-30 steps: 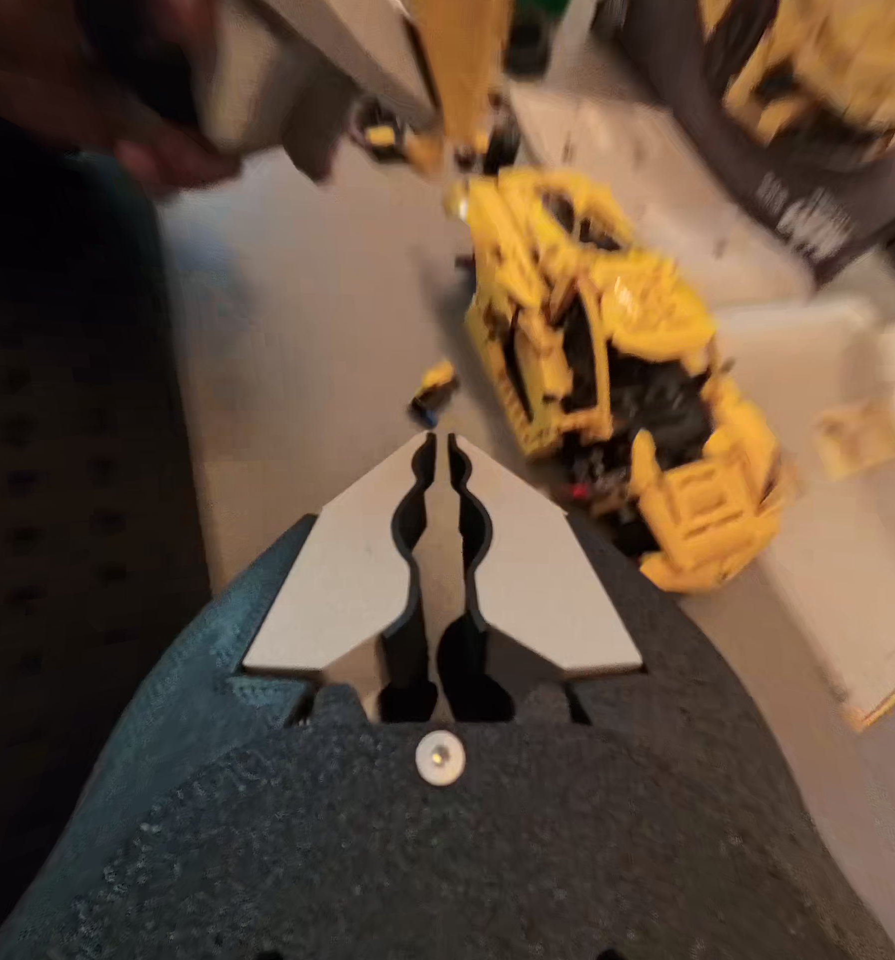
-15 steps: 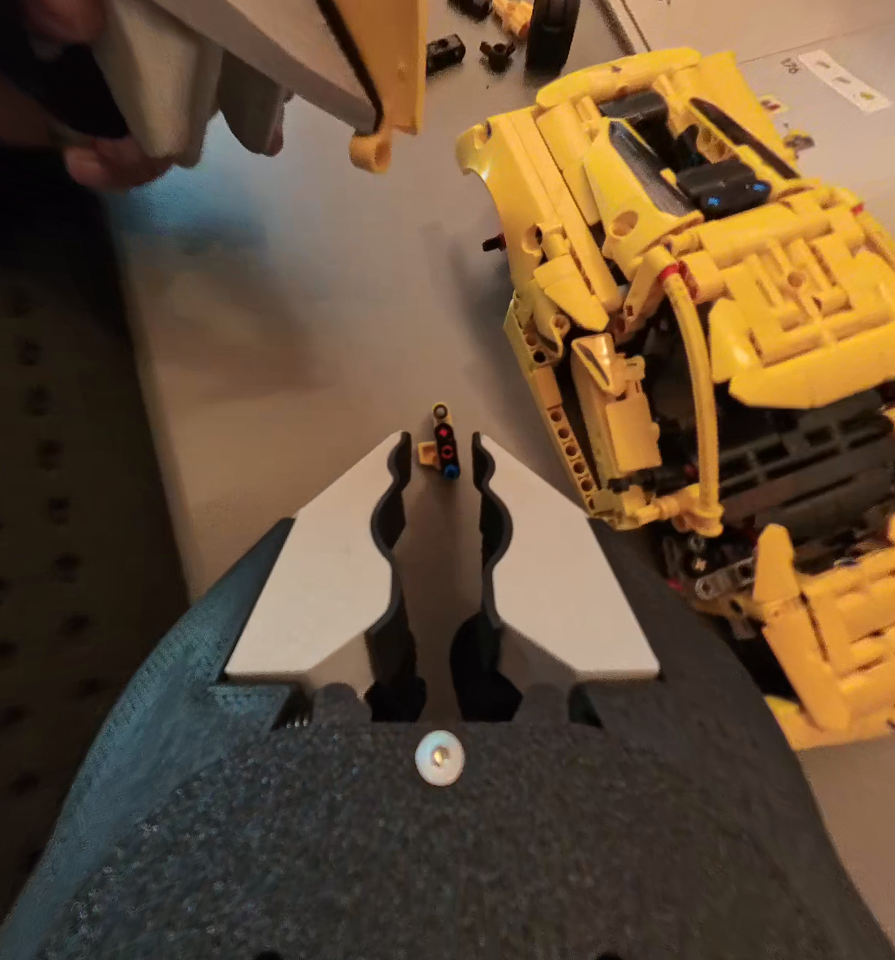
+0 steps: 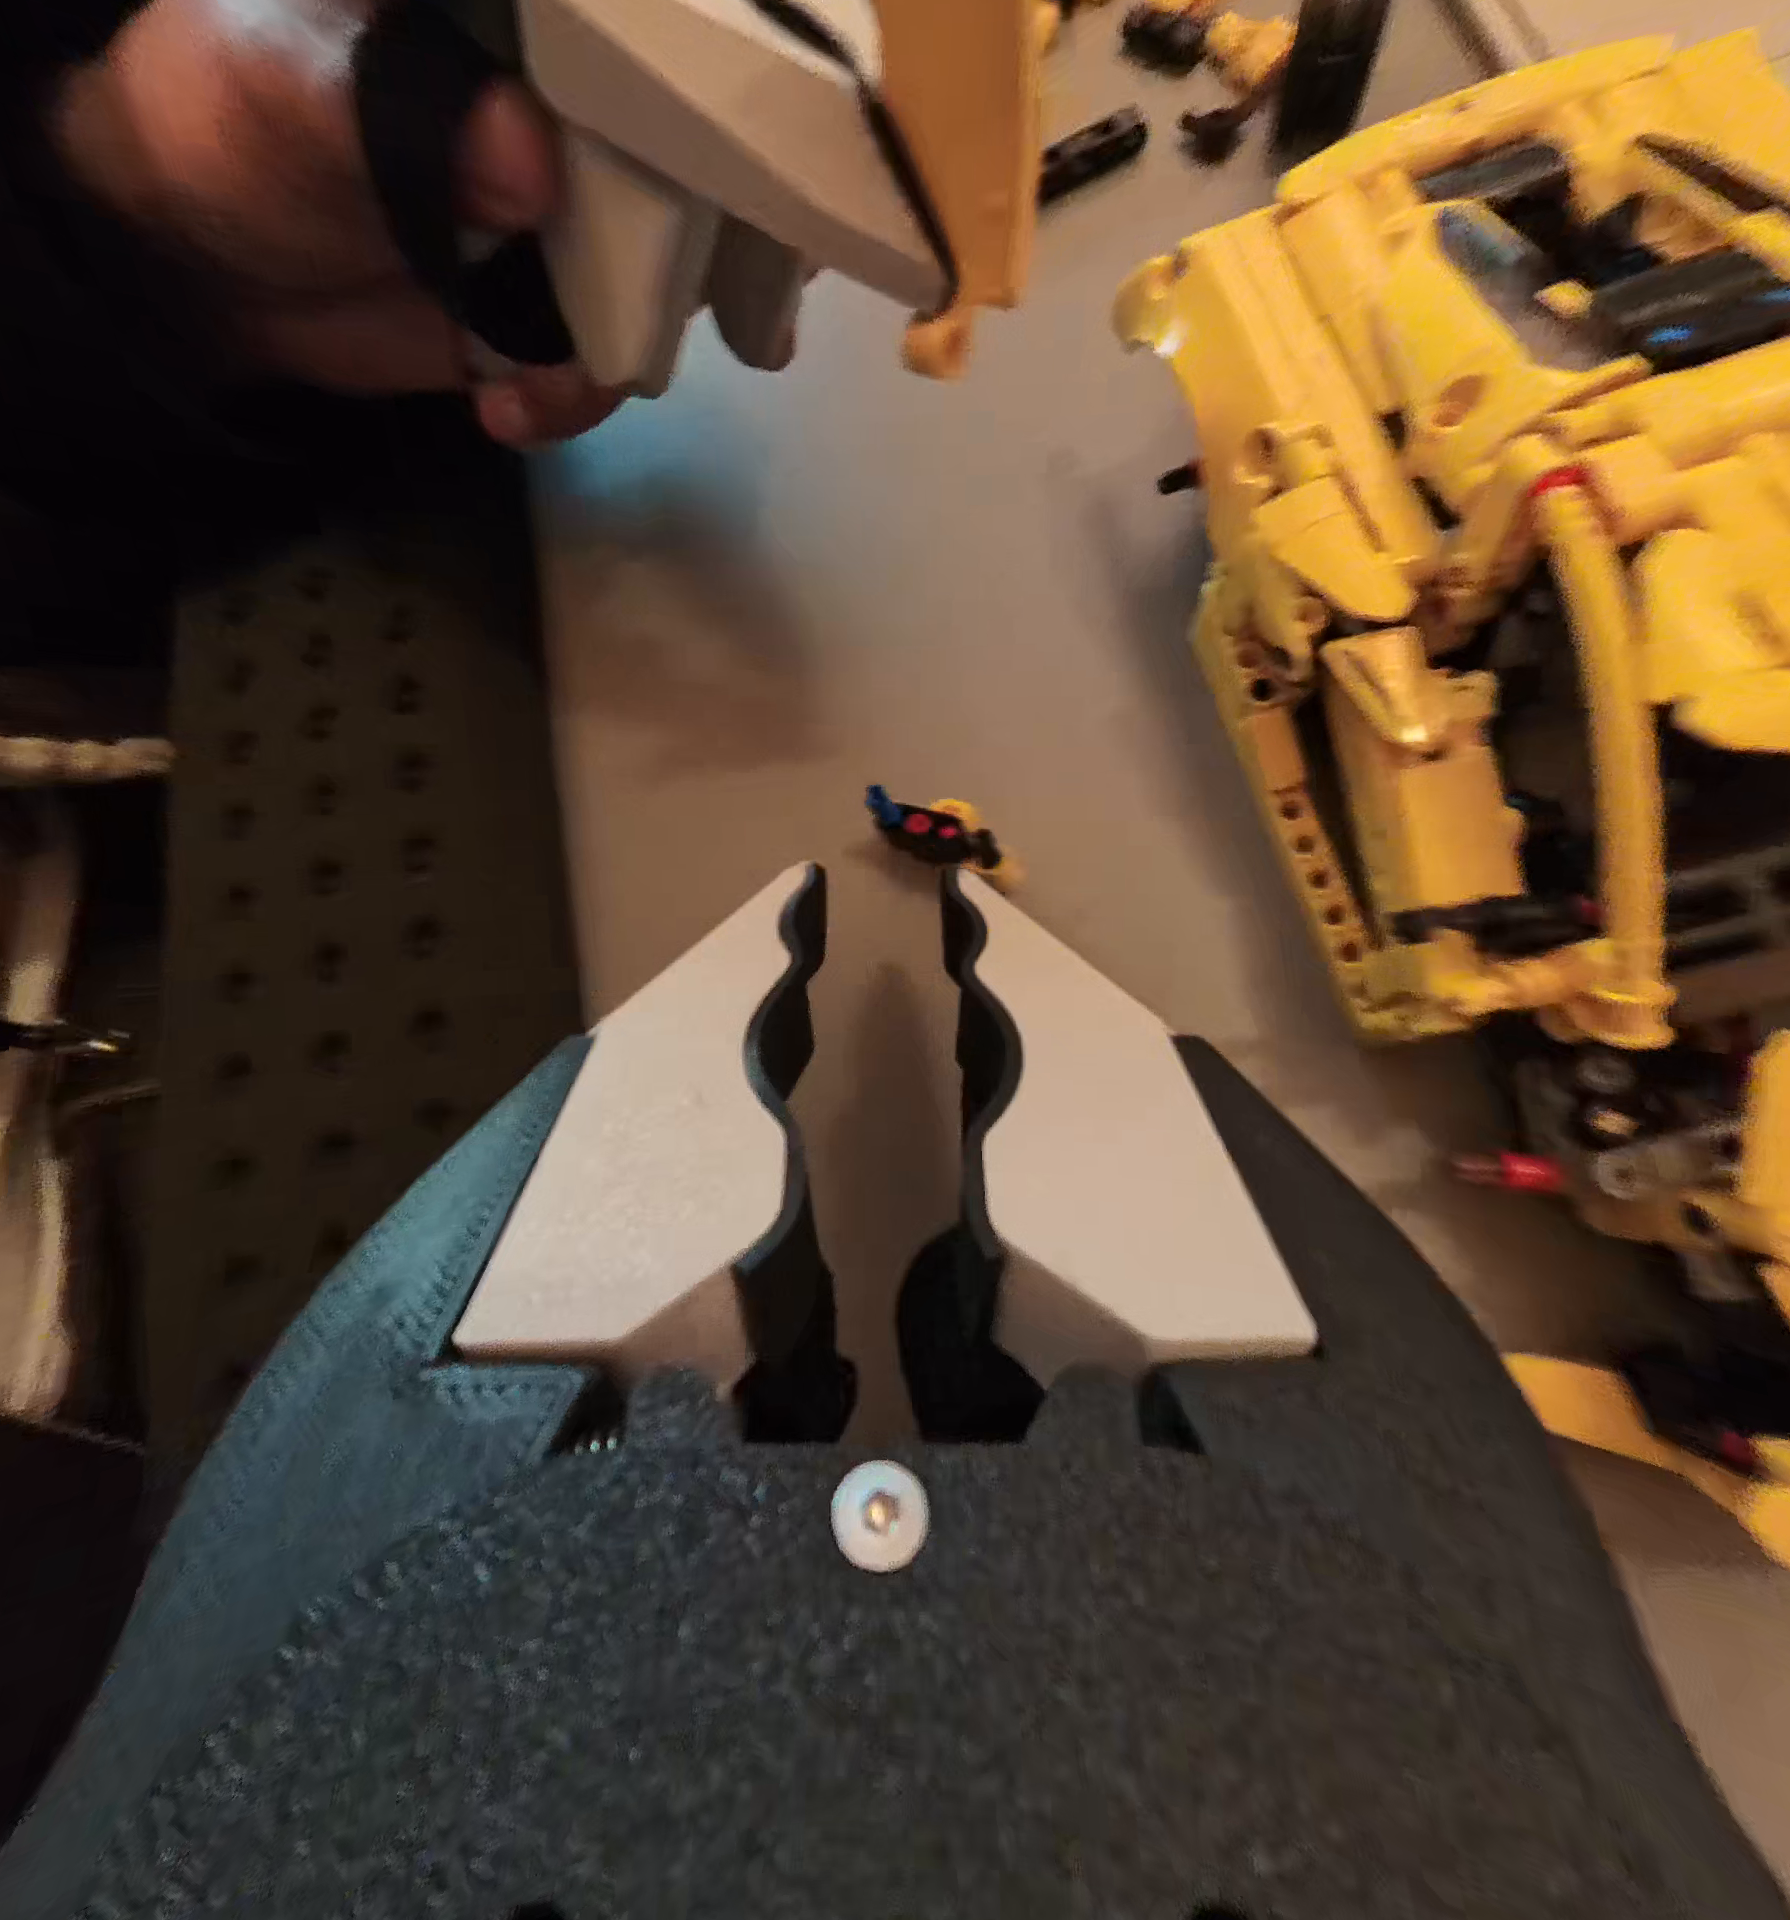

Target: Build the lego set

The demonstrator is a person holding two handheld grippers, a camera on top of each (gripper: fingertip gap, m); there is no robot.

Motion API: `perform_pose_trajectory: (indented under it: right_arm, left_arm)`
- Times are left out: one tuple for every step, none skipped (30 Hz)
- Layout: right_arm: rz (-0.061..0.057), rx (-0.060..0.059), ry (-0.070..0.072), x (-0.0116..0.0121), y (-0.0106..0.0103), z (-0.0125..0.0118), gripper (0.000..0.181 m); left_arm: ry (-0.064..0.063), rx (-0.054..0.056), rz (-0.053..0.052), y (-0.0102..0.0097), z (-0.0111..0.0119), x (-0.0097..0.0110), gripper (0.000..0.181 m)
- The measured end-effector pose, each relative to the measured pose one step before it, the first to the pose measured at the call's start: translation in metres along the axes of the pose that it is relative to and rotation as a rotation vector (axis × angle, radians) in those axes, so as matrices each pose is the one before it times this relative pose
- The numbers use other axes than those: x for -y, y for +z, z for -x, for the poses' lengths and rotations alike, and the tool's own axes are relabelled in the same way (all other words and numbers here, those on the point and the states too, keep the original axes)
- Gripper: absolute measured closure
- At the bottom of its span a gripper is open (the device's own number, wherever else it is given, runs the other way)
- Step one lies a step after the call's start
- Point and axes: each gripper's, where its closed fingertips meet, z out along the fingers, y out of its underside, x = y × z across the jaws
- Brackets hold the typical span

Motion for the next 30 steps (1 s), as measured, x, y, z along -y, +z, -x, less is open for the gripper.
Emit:
perform_pose_trajectory:
  right_arm:
    - [-0.0139, -0.0285, -0.0419, 0.00019, -0.00237, -0.00864, 0.16]
    - [-0.0129, -0.0193, -0.0747, -0.00157, -0.00004, -0.00677, 0.159]
    - [0.0038, -0.0086, -0.096, -0.00462, 0.0025, -0.00397, 0.157]
    - [0.0327, -0.0189, -0.076, -0.00667, 0.00387, -0.00437, 0.157]
    - [0.0315, -0.0047, -0.0699, -0.004, 0.00385, -0.00233, 0.157]
    - [0.0082, 0.0188, -0.0558, 0.00084, 0.00323, 0.00118, 0.157]
    - [-0.0155, 0.0225, -0.0334, 0.00418, 0.00275, 0.0012, 0.157]
    - [-0.0201, 0.0378, -0.0192, 0.0044, 0.00305, 0.00271, 0.157]
    - [-0.0109, 0.0414, -0.0126, 0.00312, 0.00344, 0.00295, 0.157]
    - [0.0084, 0.0344, -0.0126, -0.00016, 0.00409, 0.00187, 0.157]
    - [0.0239, 0.0336, -0.0101, -0.00266, 0.00364, 0.00261, 0.159]
    - [0.0026, 0.0372, -0.002, 0.00031, 0.00132, 0.00405, 0.173]
    - [-0.0018, 0.0161, 0.0053, 0.00015, 0.00038, 0.00174, 0.174]
    - [-0.0014, -0.0057, 0.0021, -0.00025, -0.00056, -0.00096, 0.175]
    - [-0.0012, -0.0159, 0.0009, 0.00006, -0.00186, -0.00161, 0.175]
    - [0.0012, -0.0111, -0.0024, 0.00178, -0.00285, -0.00015, 0.175]
    - [-0.0001, -0.0023, -0.0034, 0.00459, -0.00346, 0.00177, 0.175]
    - [-0.0069, 0.0027, 0.0003, 0.00672, -0.00381, 0.00262, 0.175]
    - [-0.0011, -0.0101, 0.0061, 0.00599, -0.00353, -0.00007, 0.175]
    - [0.0154, -0.0002, 0.0042, 0.00338, -0.00281, 0.0003, 0.175]
    - [0.0275, 0.0119, 0.0224, -0.0004, -0.00145, 0.00077, 0.175]
    - [0.0097, 0.0152, 0.0291, 0.0, -0.00124, 0.00064, 0.175]
    - [-0.0042, 0.0176, 0.0225, 0.00118, -0.002, 0.00112, 0.175]
    - [-0.0365, 0.0081, 0.0172, 0.00373, -0.00347, 0.00037, 0.175]
    - [-0.0489, 0.0056, 0.0164, 0.00525, -0.00441, -0.00021, 0.175]
    - [-0.0354, 0.0055, 0.0224, 0.00388, -0.00455, -0.00109, 0.175]
    - [-0.0275, 0.0134, 0.025, 0.00327, -0.00334, 0.00007, 0.176]
    - [-0.014, 0.0162, 0.0211, 0.00141, -0.00121, 0.00121, 0.176]
    - [0.0128, -0.0037, 0.0031, -0.00271, 0.0004, -0.00086, 0.176]
    - [0.0364, -0.0099, -0.0088, -0.00653, 0.00189, -0.00092, 0.175]
  left_arm:
    - [-0.007, -0.0089, 0.0085, 0.00085, -0.00082, -0.00182, 0.179]
    - [-0.0075, -0.0136, 0.0148, 0.00155, -0.00135, -0.00284, 0.179]
    - [-0.0037, -0.0131, 0.0208, 0.00193, -0.00148, -0.00352, 0.179]
    - [0.0017, -0.006, 0.0257, 0.00233, -0.00051, -0.00411, 0.179]
    - [0.0082, 0.0056, 0.026, 0.00219, 0.00051, -0.00375, 0.179]
    - [0.0172, 0.0077, 0.0254, 0.0018, 0.0001, -0.00357, 0.179]
    - [0.023, -0.0013, 0.0249, 0.00186, -0.00186, -0.00347, 0.179]
    - [0.024, -0.0067, 0.0229, 0.00213, -0.00311, -0.00304, 0.179]
    - [0.0231, -0.0051, 0.022, 0.0023, -0.00279, -0.003, 0.179]
    - [0.0188, -0.0061, 0.0209, 0.0023, -0.00239, -0.00303, 0.179]
    - [0.0101, -0.0079, 0.0135, 0.00181, -0.00179, -0.00196, 0.179]
    - [-0.0004, -0.0046, 0.0073, 0.00144, -0.00028, -0.00139, 0.179]
    - [-0.0093, -0.0026, 0.0087, 0.00118, 0.00085, -0.00144, 0.179]
    - [-0.012, -0.005, 0.0072, 0.00083, 0.00049, -0.00107, 0.179]
    - [-0.0056, -0.0122, -0.0016, 0.00049, -0.00125, 0.00031, 0.179]
    - [0.0012, -0.0144, -0.0049, 0.00065, -0.00233, 0.00086, 0.179]
    - [0.0046, -0.0055, 0.0018, 0.00111, -0.00142, -0.00014, 0.179]
    - [0.0065, 0.0006, 0.0105, 0.00168, -0.00063, -0.00146, 0.179]
    - [0.0083, 0.0019, 0.0152, 0.00243, -0.00051, -0.00223, 0.179]
    - [0.0096, 0.0056, 0.0135, 0.00226, -0.0002, -0.00205, 0.179]
    - [0.0121, 0.0015, 0.0027, 0.00088, -0.00098, -0.00002, 0.179]
    - [0.0112, -0.002, -0.0004, 0.00038, -0.00163, 0.00032, 0.179]
    - [0.0116, 0.003, 0.0033, 0.00036, -0.00046, -0.00069, 0.179]
    - [0.0055, 0.0036, 0.0114, 0.00079, -0.00001, -0.00174, 0.179]
    - [0.0014, 0.0003, 0.0141, 0.00119, -0.0003, -0.00211, 0.179]
    - [0.0039, 0.0004, 0.0139, 0.00157, -0.00053, -0.00171, 0.179]
    - [0.0032, -0.0055, -0.0049, 0.00135, -0.00171, 0.00115, 0.179]
    - [-0.002, -0.0104, -0.0194, -0.00004, -0.00211, 0.00353, 0.179]
    - [-0.007, -0.0041, -0.0102, -0.00046, -0.00011, 0.00178, 0.179]
    - [-0.0141, -0.004, -0.0109, -0.00099, 0.00082, 0.00143, 0.179]
